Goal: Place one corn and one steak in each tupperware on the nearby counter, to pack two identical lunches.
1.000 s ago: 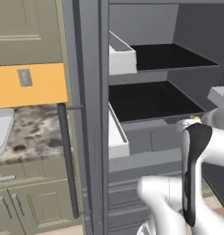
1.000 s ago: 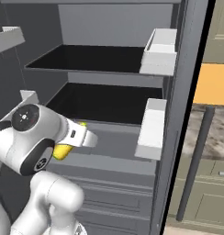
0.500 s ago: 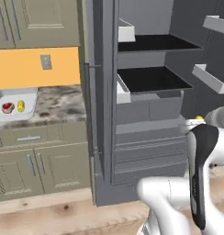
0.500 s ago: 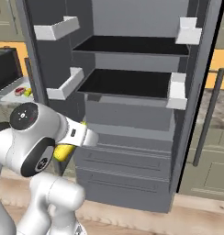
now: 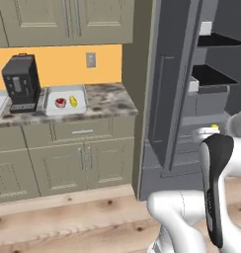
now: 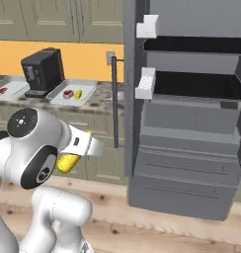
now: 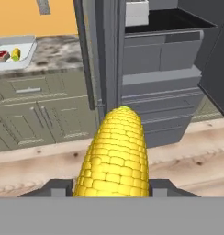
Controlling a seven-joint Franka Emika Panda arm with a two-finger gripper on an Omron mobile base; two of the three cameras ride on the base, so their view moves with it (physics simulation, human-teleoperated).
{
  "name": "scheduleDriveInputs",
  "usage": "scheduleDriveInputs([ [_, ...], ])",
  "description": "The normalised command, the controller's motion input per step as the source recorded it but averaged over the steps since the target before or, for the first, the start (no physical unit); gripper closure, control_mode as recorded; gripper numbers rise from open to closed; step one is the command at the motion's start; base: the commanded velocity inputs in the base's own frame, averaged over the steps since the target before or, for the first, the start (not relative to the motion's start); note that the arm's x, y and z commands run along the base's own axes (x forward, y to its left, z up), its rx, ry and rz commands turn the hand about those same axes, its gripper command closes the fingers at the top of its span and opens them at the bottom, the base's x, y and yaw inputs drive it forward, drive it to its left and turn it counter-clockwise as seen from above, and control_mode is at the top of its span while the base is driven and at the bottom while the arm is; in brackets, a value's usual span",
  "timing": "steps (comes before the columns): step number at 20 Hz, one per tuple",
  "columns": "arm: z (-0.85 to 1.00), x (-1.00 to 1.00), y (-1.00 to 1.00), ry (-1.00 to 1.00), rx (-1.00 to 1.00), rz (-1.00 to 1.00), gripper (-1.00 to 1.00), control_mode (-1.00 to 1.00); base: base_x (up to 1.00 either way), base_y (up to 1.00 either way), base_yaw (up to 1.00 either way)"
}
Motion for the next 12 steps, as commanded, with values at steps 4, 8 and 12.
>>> scheduleDriveInputs([
  [4, 0.00, 0.00, 0.00, 0.00, 0.00, 0.00, 1.00, 1.00, 0.15, 1.00, 0.00],
  [8, 0.00, 0.00, 0.00, 0.00, 0.00, 0.00, 1.00, 1.00, 0.26, 1.00, 0.00],
  [12, 0.00, 0.00, 0.00, 0.00, 0.00, 0.00, 1.00, 1.00, 0.53, 1.00, 0.00],
])
